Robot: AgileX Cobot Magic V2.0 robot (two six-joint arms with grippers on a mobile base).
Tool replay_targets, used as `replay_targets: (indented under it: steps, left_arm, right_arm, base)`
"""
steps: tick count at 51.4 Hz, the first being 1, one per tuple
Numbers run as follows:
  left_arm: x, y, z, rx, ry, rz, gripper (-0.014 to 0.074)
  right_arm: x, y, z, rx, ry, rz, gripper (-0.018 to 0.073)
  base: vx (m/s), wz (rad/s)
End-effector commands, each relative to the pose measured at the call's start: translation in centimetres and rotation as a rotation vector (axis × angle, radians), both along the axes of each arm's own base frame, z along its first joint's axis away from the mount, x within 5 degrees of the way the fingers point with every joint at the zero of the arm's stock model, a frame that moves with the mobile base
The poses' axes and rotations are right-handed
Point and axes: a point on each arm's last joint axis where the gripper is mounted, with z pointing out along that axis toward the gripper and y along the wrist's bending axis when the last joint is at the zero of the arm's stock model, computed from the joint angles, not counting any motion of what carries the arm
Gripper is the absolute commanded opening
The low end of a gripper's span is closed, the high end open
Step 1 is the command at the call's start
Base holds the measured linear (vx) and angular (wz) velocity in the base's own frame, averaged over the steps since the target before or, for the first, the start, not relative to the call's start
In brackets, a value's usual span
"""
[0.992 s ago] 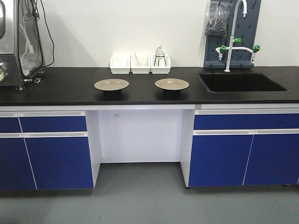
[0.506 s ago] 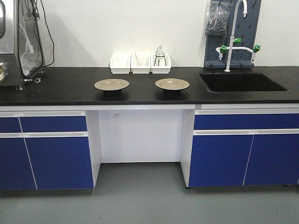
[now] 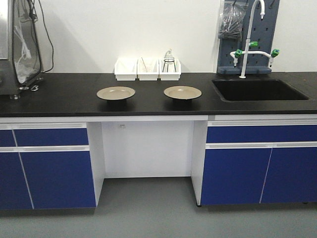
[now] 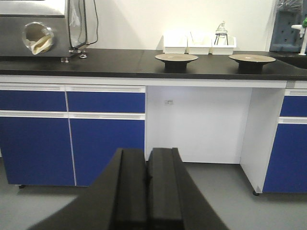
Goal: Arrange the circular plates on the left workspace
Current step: 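Drive the base forward toward the two beige plates on the bench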
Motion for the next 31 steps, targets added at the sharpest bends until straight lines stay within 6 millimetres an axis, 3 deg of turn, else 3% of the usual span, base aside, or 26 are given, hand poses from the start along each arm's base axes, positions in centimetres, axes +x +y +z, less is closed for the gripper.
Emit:
replay_targets:
  steps: [1,31]
  left_arm:
    - [-0.05,0.12,0.17,-0.007,-0.077,0.011,-0.0001]
    - [-0.05,0.12,0.17,-0.007,-0.077,0.011,-0.0001]
  right_arm:
    - [-0.04,0.01,0.13,-0.005,-0.069,0.000,-0.0003]
    - [-0.04,0.01,0.14,-0.005,-0.070,0.000,-0.0003]
  base:
    - [0.23,-0.09]
    - [0.37,0.00]
